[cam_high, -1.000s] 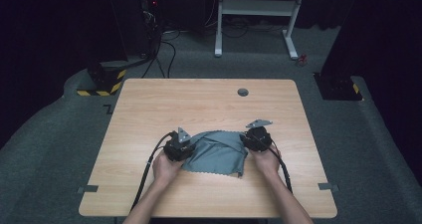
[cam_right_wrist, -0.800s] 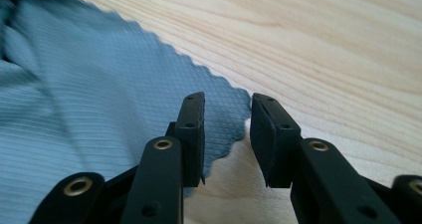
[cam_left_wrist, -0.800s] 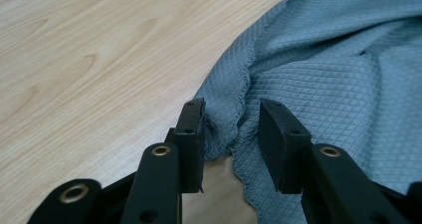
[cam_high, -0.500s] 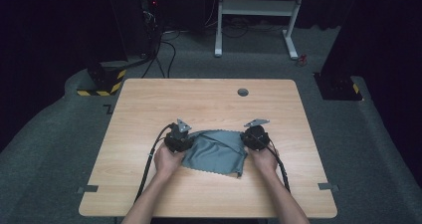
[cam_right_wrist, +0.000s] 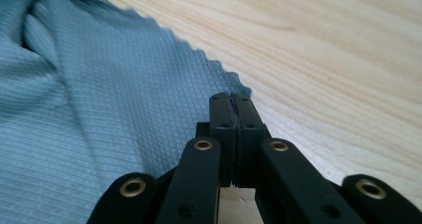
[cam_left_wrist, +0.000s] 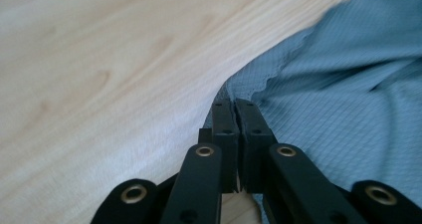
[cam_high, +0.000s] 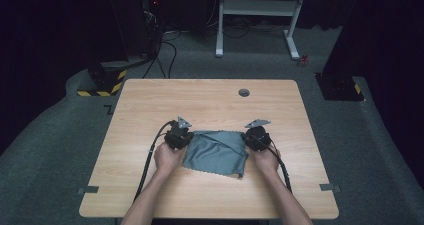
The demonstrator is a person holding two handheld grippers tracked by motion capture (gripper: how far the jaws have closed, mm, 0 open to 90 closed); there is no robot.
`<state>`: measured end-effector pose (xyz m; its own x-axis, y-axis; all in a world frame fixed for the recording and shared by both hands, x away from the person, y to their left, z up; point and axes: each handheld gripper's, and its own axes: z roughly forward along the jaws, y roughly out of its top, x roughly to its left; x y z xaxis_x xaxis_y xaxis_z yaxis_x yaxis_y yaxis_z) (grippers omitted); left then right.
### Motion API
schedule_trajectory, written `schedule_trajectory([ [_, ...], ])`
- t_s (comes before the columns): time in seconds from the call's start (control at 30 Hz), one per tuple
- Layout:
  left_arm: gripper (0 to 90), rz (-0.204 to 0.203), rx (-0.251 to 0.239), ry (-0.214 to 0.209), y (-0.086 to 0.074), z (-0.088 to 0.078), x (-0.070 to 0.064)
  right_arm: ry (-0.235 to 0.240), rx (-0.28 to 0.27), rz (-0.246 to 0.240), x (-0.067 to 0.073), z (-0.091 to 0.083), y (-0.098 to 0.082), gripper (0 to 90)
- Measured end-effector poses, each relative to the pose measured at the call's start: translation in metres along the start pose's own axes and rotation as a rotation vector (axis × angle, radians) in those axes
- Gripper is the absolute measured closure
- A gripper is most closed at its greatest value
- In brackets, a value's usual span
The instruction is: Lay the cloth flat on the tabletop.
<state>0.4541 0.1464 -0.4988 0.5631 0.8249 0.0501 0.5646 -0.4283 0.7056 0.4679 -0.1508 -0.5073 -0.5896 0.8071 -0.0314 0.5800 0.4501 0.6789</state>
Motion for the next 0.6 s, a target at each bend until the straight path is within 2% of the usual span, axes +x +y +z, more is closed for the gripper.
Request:
schedule_trajectory([
  [0.03,87.9,0.024,-0.002,0.000,0.006,-0.004,-0.002,-0.002,-0.024,-0.004,0.000,-0.006,0.002,89.4],
  [0.13,87.9,0.024,-0.006,-0.004,0.010,-0.006,-0.002,-0.005,-0.037,-0.005,0.000,-0.009,0.003,89.4],
  [0.17,87.9,-0.002,0.002,-0.022,0.012,-0.004,0.001,-0.004,-0.050,0.009,-0.002,-0.010,0.003,89.5],
  [0.23,87.9,-0.013,0.003,-0.026,0.013,-0.003,0.003,-0.004,-0.053,0.010,-0.002,-0.010,0.003,89.5],
  [0.3,87.9,-0.031,0.007,-0.020,0.013,0.000,0.007,-0.013,-0.059,0.016,-0.004,-0.010,0.003,89.6],
  [0.33,87.9,-0.053,0.007,-0.017,0.015,0.003,0.011,-0.018,-0.062,0.016,-0.005,-0.009,0.003,89.6],
  [0.4,87.9,-0.060,-0.002,-0.015,0.016,0.004,0.012,-0.023,-0.064,0.019,-0.006,-0.009,0.003,89.6],
  [0.43,87.9,-0.078,-0.014,-0.018,0.016,0.005,0.014,-0.026,-0.057,0.028,-0.008,-0.008,0.004,89.6],
  [0.5,87.9,-0.092,-0.022,-0.013,0.017,0.007,0.016,-0.050,-0.042,0.017,-0.008,-0.007,0.009,89.6],
  [0.57,87.9,-0.092,-0.002,0.001,0.019,0.012,0.017,-0.056,-0.055,0.012,-0.008,-0.008,0.013,89.6],
  [0.6,87.8,-0.098,0.004,0.005,0.020,0.016,0.018,-0.062,-0.027,0.008,-0.008,-0.005,0.017,89.5],
])
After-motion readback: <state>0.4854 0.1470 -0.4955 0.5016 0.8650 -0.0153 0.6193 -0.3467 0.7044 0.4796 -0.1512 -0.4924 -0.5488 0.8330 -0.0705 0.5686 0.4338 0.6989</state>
